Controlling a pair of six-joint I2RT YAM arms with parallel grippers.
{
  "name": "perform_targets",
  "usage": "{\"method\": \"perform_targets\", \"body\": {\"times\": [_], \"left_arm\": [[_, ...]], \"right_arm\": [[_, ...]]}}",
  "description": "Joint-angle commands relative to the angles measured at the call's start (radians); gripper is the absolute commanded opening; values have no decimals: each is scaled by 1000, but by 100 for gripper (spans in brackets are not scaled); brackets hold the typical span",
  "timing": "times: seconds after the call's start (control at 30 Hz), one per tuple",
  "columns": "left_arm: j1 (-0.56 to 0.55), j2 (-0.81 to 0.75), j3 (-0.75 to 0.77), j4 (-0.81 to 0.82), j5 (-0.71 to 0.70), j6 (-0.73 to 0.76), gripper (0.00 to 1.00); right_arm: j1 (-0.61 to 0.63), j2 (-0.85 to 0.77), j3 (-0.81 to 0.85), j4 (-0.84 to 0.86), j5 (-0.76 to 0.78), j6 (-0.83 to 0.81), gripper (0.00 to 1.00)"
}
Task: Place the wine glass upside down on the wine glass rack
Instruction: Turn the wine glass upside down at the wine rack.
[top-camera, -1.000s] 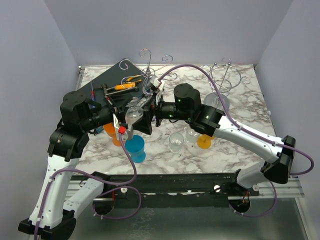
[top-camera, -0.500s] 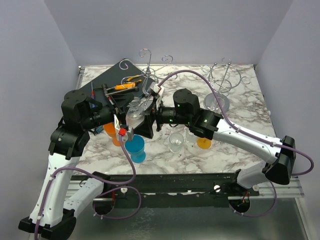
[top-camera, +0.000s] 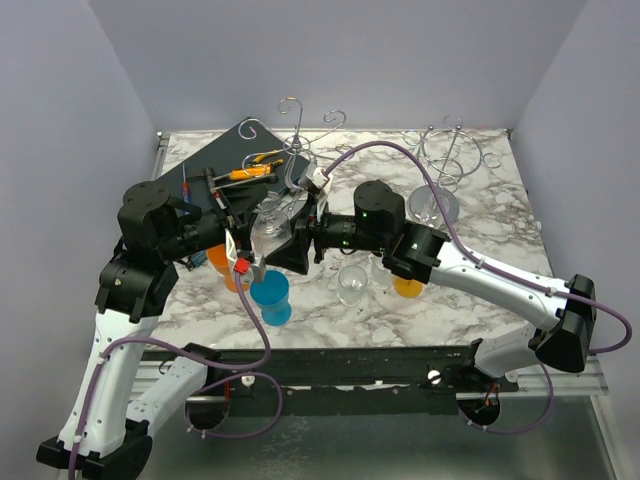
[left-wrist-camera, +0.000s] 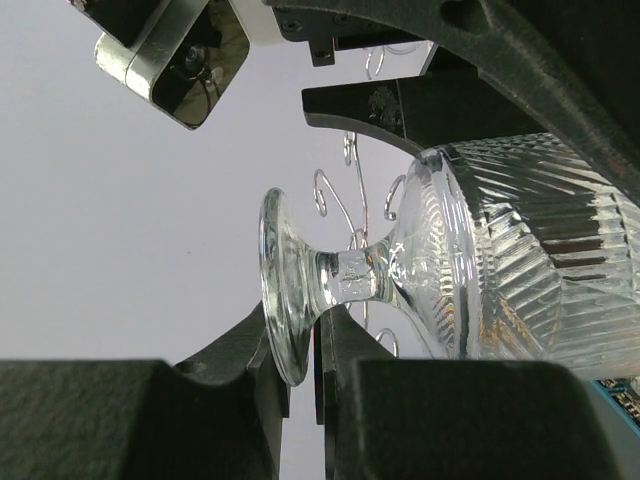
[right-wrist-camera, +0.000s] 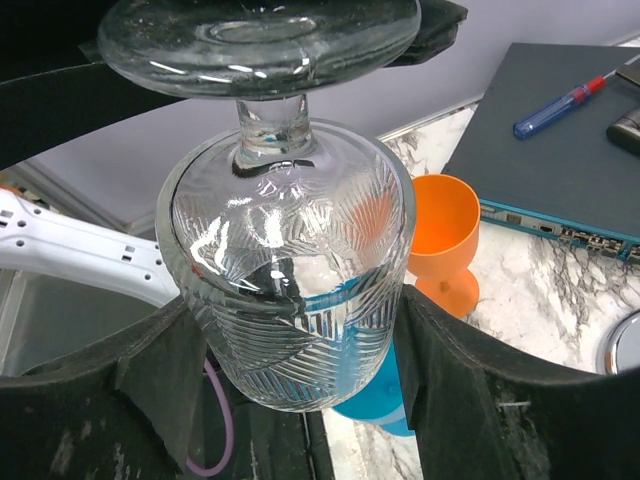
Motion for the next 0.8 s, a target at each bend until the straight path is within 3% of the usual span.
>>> {"method": "perform_targets", "body": {"times": [0.0, 0.1, 0.2, 0.3, 0.47, 0.53, 0.63, 0.77], "left_arm": [[-6, -27, -34, 37, 96, 11, 10], [-6, -34, -53, 88, 95, -40, 30], [-7, -32, -52, 97, 90, -65, 37], [-6, -28, -46, 98, 84, -94, 57], [-7, -27, -46, 98, 60, -142, 68], [-6, -24, -47, 98, 38, -158, 86], [-5, -10, -27, 98, -19, -236, 99], [-6, 35, 36, 104, -154, -462, 99]], "right_arm": [[-4, -27, -4, 82, 64, -20, 11], [-4, -35, -2, 65, 92, -31, 1], [-4, -50, -10, 60, 113, -42, 1], [-3, -71, -29, 63, 141, -49, 1], [-4, -110, -63, 78, 203, -52, 1], [-4, -122, -70, 73, 237, -57, 0], [-5, -143, -80, 58, 289, -71, 1], [-5, -163, -84, 32, 347, -92, 1]]}}
